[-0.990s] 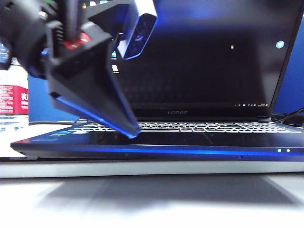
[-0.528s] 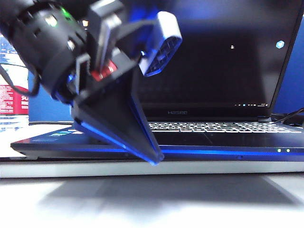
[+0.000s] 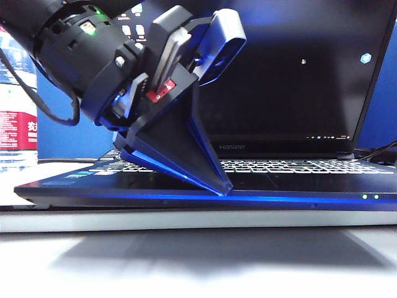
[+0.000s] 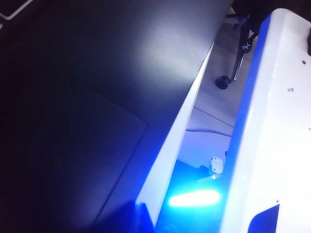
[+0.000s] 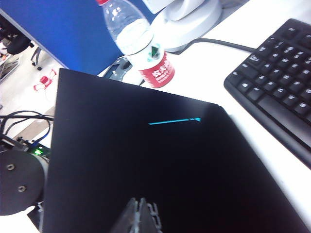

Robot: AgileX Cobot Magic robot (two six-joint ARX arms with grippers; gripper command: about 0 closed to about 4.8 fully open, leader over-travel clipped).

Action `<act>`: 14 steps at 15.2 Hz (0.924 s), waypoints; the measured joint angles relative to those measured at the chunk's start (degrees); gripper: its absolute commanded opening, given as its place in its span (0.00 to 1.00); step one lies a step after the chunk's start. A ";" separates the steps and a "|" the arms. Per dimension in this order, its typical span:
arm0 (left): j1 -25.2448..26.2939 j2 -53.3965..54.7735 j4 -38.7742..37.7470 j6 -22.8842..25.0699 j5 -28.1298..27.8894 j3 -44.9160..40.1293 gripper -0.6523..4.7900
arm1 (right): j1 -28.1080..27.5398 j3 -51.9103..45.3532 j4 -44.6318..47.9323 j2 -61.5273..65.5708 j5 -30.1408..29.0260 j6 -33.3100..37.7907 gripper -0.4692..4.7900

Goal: Close the lid of the black laptop.

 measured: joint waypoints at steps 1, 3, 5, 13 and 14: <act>0.00 0.00 -0.04 0.00 0.48 0.00 0.12 | 0.02 0.00 0.00 0.00 0.00 0.00 0.08; -0.11 0.00 -0.79 -0.02 3.15 0.00 0.12 | 0.09 0.00 0.00 0.00 0.00 0.00 0.08; -0.13 0.02 -2.01 -0.02 3.08 0.00 0.12 | 0.35 0.00 0.00 0.00 0.07 0.00 0.08; -0.13 0.13 -2.80 -0.02 -0.20 0.00 0.12 | 0.35 0.00 -1.33 0.00 0.07 0.00 0.08; -0.11 0.13 -2.84 -0.02 1.09 0.00 0.12 | 0.35 0.00 -1.62 -0.02 0.07 0.00 0.08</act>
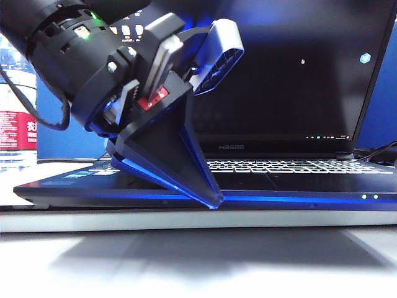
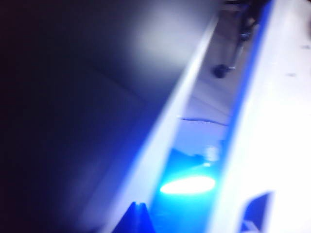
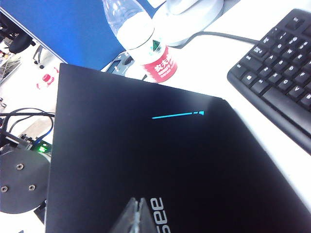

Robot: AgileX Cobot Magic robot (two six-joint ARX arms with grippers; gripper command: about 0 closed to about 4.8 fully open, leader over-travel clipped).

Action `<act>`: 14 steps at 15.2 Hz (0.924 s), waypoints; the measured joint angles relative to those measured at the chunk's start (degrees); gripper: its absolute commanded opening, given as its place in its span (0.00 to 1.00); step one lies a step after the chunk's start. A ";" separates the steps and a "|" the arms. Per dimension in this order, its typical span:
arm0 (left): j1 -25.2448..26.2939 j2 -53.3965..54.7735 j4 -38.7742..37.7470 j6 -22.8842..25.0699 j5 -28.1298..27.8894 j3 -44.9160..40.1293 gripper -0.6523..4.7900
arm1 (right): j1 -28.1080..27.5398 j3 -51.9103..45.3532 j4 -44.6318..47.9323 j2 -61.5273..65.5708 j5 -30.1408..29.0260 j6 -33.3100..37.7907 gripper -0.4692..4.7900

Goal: Close the lid of the black laptop.

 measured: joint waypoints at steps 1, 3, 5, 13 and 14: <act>-0.02 0.00 0.02 0.02 2.67 0.00 0.12 | 0.00 0.00 -0.02 0.02 0.00 -0.02 0.08; 0.00 0.11 -0.07 0.00 3.37 0.00 0.12 | 0.02 0.00 -0.02 0.02 0.00 -0.02 0.08; -0.02 0.59 -0.42 0.00 -0.26 0.00 0.12 | 0.68 0.00 -0.02 0.02 -0.22 -0.02 0.08; -0.11 0.72 1.77 -0.22 -2.67 0.00 0.12 | 4.24 -0.02 -1.07 1.49 0.42 -0.94 0.08; -0.13 0.87 2.47 -0.42 -2.56 0.00 0.12 | 4.28 0.00 -1.53 1.49 0.46 -0.94 0.08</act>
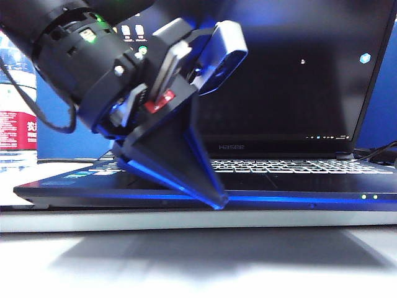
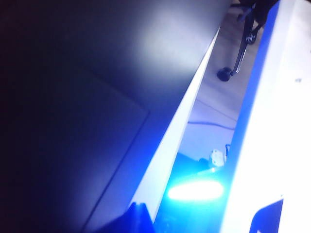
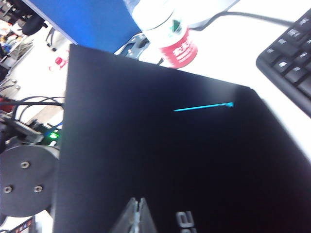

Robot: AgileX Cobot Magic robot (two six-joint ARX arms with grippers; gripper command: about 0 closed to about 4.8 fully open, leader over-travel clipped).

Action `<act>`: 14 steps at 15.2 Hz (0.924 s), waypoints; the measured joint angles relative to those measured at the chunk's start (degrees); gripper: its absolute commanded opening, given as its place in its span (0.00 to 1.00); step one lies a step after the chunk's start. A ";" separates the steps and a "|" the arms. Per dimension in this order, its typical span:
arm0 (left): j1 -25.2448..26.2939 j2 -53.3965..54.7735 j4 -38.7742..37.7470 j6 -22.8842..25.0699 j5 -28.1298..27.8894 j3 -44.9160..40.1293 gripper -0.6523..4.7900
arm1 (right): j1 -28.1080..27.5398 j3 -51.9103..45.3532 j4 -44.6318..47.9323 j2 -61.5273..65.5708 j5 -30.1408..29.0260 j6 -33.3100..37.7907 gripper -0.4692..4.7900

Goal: Close the lid of the black laptop.

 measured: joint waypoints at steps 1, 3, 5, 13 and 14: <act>0.00 0.20 0.44 -0.35 0.09 0.00 0.12 | 0.02 0.00 -0.04 -0.02 -0.02 -0.02 0.08; 0.00 0.22 0.98 -0.90 0.09 0.00 0.12 | 0.00 0.00 -1.64 -0.02 0.00 -0.31 0.08; 0.00 0.24 1.07 -0.92 -0.48 0.00 0.12 | 0.04 0.00 -4.11 -0.02 -0.02 -1.92 0.08; 0.00 0.24 1.09 -1.29 -0.81 0.00 0.12 | 1.29 -0.02 -8.09 -0.02 0.90 -4.70 0.08; 0.00 0.24 1.09 -1.31 -0.79 0.00 0.12 | 1.51 -0.04 -8.87 -0.02 1.40 -4.94 0.08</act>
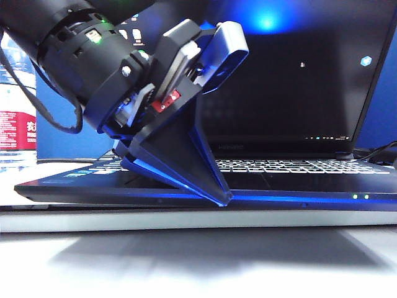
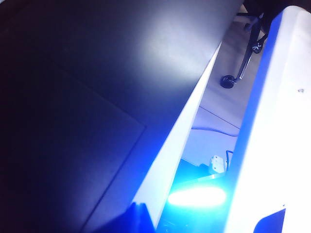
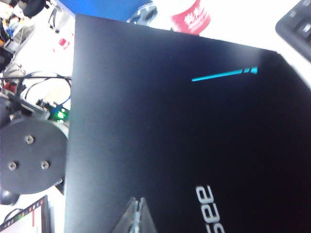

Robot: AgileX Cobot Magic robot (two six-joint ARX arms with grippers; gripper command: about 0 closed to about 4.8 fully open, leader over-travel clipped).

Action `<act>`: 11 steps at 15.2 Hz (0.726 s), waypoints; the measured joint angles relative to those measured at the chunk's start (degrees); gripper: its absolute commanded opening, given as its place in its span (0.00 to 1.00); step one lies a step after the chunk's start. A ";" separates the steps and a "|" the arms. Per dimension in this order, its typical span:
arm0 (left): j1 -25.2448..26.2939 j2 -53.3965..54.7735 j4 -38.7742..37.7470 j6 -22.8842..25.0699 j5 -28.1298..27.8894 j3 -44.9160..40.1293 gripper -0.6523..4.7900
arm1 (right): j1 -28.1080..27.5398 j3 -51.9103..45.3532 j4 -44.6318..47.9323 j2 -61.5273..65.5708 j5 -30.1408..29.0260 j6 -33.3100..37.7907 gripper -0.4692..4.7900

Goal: Close the lid of the black laptop.

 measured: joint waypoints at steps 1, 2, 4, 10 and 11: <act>0.00 0.00 -0.02 0.00 -0.02 0.00 0.12 | 0.42 -0.02 -0.61 -0.02 1.25 -0.28 0.08; 0.00 0.00 -0.02 0.00 -0.02 0.00 0.12 | 1.11 -0.02 -1.66 -0.02 2.08 -0.94 0.08; 0.00 0.00 0.00 -0.04 -0.02 0.00 0.12 | 1.70 -0.33 -3.30 -0.02 2.10 -1.60 0.08; 0.00 0.00 0.00 -0.68 0.02 0.00 0.12 | 2.12 -0.33 -7.54 -0.04 6.21 -2.84 0.08; 0.00 0.00 -0.02 -0.68 0.02 0.00 0.12 | 2.25 -0.39 -8.55 -0.04 7.17 -3.04 0.08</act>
